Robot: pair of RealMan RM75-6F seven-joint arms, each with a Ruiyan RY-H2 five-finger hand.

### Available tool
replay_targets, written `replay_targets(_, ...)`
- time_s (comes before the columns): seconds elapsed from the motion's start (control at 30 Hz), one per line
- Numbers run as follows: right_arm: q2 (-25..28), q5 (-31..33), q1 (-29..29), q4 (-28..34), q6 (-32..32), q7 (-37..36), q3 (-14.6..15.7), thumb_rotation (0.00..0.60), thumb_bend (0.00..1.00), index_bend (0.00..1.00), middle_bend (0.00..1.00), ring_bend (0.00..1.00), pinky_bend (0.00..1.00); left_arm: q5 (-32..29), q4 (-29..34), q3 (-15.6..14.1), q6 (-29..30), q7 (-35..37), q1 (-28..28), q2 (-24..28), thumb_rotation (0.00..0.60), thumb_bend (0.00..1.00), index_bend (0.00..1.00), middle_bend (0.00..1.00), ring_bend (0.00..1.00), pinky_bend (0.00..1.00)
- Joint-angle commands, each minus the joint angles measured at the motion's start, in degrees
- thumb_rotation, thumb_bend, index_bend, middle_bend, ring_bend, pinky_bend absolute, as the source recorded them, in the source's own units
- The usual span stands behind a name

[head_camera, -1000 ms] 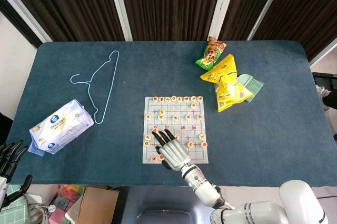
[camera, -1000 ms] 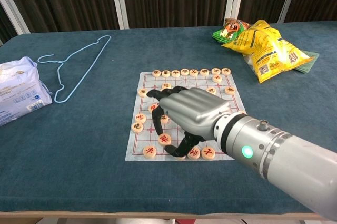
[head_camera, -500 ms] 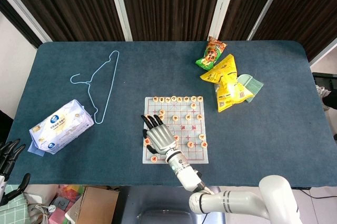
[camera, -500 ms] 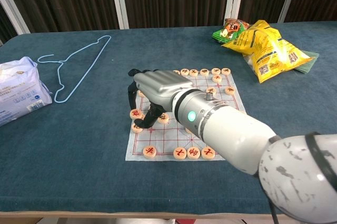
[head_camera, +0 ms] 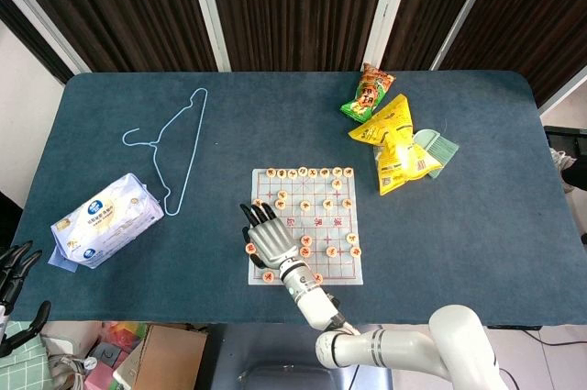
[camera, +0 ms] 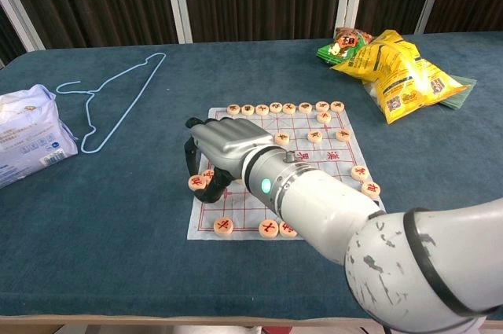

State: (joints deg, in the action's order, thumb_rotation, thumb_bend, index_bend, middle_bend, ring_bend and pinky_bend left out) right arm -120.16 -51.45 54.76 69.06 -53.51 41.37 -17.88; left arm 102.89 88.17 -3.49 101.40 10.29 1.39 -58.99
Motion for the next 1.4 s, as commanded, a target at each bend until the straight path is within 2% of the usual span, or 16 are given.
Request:
replay_targets(0.03,0.0,0.1,0.1,0.2,-0.1,0.1,0.2,0.600,0.49,0.60,0.06,0.00,0.00,0.2,0.0,0.0,0.1,0.0,0.0,0.0,0.600,0.43,0.00,0.00,0.00,0.06)
replay_targets(0.4,0.7,0.2,-0.1,1.3,-1.6,1.5,1.5,0.600,0.49,0.59,0.06,0.00,0.00,0.3,0.0,0.0,0.2,-0.1,0.1,0.0,0.600,0.43,0.00,0.00,0.00,0.06)
replay_targets(0.83,2.2,1.7,-0.1,3.5,-2.1,3.2,2.0,0.600,0.49,0.50,0.07,0.00,0.00,0.4,0.0,0.0,0.2,-0.1,0.1,0.0,0.600,0.43,0.00,0.00,0.00,0.06)
replay_targets(0.93,3.7,0.1,-0.9,6.4,-3.4,2.0,2.3,0.600,0.49,0.45,0.06,0.00,0.00,0.4,-0.1,0.0,0.3,-0.2,0.1,-0.1,0.600,0.43,0.00,0.00,0.00,0.06)
replay_targets(1.03,7.5,-2.3,-3.0,12.9,-6.0,0.8,3.2,0.600,0.49,0.39,0.05,0.00,0.00,0.3,-0.2,0.0,0.0,-0.3,0.0,-0.2,0.600,0.43,0.00,0.00,0.00,0.06)
replay_targets(1.13,13.7,-7.2,-6.3,21.8,-10.8,-0.2,5.4,0.600,0.49,0.31,0.03,0.00,0.00,0.5,-0.1,0.0,-0.2,-0.8,-0.1,-0.3,0.600,0.43,0.00,0.00,0.00,0.06)
replay_targets(1.23,23.3,-12.9,-11.9,32.7,-16.6,-0.9,10.3,0.600,0.49,0.20,0.01,0.00,0.00,0.7,0.1,0.0,0.1,-1.4,0.1,-0.4,0.600,0.43,0.00,0.00,0.00,0.05)
replay_targets(1.33,36.6,-18.1,-19.6,43.9,-24.6,1.3,19.1,0.600,0.45,0.03,0.00,0.00,0.00,0.5,0.2,0.2,0.6,-2.0,0.4,-0.6,0.600,0.43,0.00,0.00,0.00,0.06)
replay_targets(1.4,44.1,-23.9,-25.6,47.4,-31.1,0.0,25.6,0.600,0.41,0.00,0.00,0.00,0.00,0.2,0.3,0.4,0.9,-2.5,0.5,-0.8,0.600,0.43,0.00,0.00,0.00,0.06)
